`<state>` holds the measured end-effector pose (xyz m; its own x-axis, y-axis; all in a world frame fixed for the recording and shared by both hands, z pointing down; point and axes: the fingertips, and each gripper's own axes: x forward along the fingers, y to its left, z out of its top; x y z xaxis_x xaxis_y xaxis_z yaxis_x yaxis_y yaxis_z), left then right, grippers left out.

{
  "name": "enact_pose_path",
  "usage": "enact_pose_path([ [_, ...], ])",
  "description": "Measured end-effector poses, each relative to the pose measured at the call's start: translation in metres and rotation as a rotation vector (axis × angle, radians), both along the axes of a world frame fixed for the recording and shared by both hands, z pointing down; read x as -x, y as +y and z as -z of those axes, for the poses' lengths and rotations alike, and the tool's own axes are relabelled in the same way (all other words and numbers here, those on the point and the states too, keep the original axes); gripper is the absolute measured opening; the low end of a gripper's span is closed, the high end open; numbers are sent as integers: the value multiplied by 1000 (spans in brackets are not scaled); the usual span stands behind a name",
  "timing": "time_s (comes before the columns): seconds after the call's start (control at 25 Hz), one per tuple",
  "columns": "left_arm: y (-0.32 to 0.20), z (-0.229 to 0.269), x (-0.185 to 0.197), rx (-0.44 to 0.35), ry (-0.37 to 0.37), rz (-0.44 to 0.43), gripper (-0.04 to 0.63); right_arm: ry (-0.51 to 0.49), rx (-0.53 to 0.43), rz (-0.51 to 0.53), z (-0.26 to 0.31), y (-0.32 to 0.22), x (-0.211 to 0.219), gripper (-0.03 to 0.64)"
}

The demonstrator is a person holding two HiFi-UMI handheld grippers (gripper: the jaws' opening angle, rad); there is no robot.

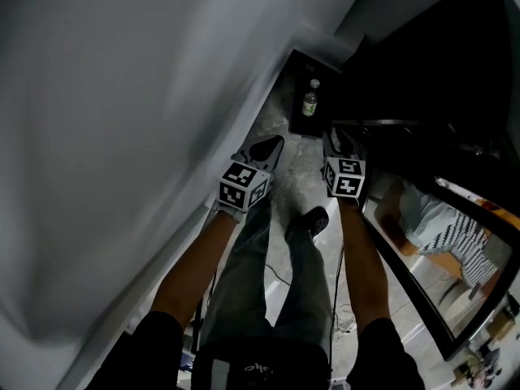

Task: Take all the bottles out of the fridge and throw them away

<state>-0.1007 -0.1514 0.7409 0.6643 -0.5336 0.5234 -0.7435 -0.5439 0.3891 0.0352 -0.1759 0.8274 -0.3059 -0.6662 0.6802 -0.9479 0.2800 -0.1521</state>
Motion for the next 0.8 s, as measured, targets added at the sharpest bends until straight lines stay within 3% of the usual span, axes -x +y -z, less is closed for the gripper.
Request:
enact_pose_path([
  [0.12,-1,38,-16,-36,22,3,2,-6,-57,-10,59,14,-4,41],
  [0.2,0,65,-28,-62,30,-4,2,-22,-91,-15,99,22,-8,8],
  [0.8,55,270,-126,-224,93,-137,2,-143,-267,-140,351,97,-84,8],
])
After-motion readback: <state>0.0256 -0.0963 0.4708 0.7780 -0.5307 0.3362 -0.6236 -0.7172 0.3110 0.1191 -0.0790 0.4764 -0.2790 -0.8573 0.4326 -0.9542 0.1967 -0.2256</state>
